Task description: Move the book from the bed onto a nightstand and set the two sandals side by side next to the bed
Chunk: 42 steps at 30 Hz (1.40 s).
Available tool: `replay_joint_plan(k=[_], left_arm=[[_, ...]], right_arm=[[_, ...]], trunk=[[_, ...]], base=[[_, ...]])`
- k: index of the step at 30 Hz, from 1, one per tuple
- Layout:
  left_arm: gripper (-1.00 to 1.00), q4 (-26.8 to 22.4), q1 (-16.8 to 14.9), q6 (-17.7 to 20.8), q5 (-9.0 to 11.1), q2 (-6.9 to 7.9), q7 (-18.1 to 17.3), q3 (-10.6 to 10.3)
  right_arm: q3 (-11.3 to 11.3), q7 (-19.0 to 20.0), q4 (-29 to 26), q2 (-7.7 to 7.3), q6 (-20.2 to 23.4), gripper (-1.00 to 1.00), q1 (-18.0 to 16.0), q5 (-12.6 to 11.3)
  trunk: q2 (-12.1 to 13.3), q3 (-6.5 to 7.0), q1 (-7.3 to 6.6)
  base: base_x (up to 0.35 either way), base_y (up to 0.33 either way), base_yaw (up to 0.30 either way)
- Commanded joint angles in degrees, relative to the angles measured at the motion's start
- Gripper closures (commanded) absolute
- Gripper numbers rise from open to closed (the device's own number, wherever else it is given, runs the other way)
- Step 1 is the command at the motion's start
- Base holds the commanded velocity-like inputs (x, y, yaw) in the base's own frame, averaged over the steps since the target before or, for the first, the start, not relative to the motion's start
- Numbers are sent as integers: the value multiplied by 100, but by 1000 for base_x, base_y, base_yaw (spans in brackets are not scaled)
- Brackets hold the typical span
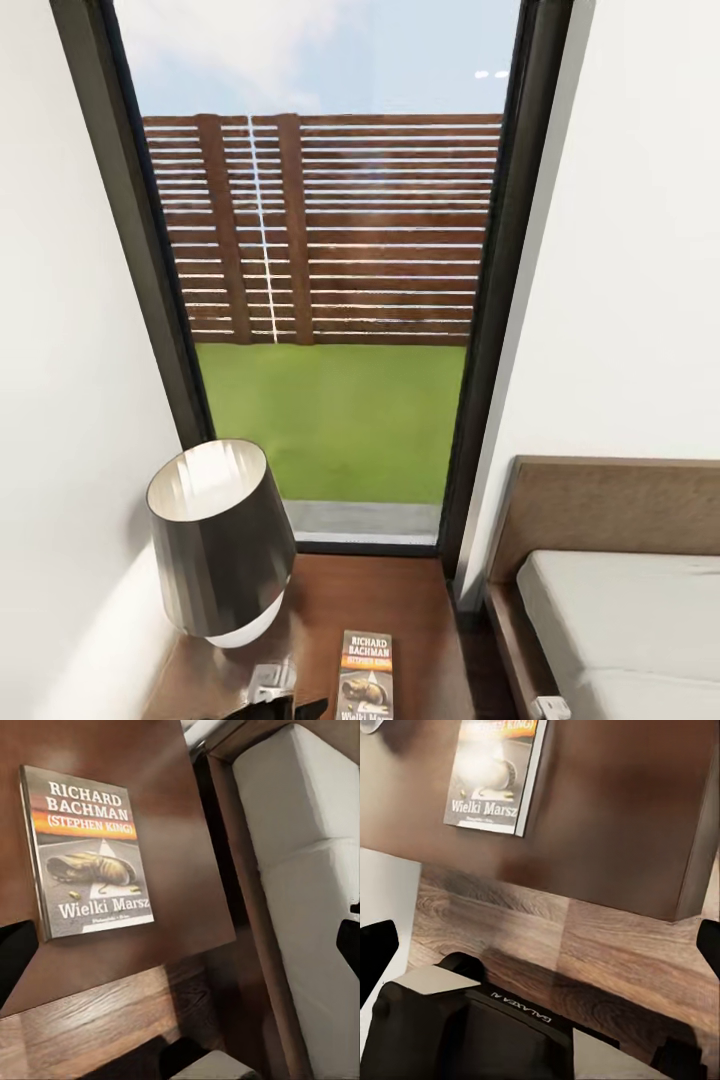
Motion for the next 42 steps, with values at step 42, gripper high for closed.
replay_joint_plan(k=[42], left_arm=[[-100,1982,399,-1643,96,3,1060,-11]], right_arm=[[15,15,585,2,-118,-100,609,-77]], trunk=[[1683,749,-923]], base=[[0,0,0]])
